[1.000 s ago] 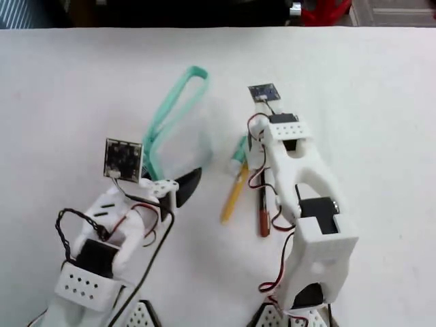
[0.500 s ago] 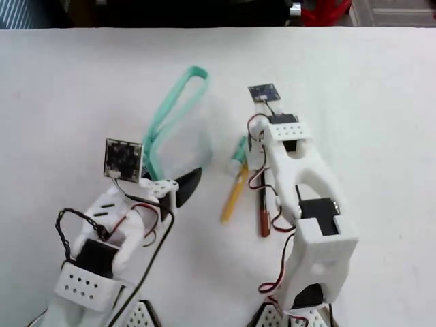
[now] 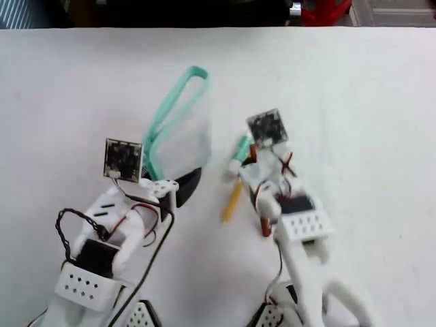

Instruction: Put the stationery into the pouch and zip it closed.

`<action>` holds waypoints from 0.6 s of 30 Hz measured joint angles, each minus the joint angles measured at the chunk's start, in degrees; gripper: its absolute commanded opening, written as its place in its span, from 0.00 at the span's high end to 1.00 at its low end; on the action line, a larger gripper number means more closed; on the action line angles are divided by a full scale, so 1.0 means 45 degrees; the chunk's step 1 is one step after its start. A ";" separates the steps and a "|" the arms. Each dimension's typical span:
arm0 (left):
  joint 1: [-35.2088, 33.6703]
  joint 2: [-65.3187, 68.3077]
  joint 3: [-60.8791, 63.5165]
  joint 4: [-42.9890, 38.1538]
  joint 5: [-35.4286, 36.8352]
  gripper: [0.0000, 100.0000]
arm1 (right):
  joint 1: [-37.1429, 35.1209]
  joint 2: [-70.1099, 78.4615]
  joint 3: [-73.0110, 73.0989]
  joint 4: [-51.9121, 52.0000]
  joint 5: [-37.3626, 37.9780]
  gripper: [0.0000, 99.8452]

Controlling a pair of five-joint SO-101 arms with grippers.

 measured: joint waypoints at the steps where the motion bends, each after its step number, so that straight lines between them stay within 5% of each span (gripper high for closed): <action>1: 0.0000 0.0000 0.0000 0.0000 0.0000 0.71 | 0.0000 -0.0879 0.0586 -0.0234 0.0059 0.98; 18: 0.0000 0.0000 0.0000 0.0000 0.0000 0.71 | 0.0117 -1.2425 0.5841 -0.1016 0.0254 0.98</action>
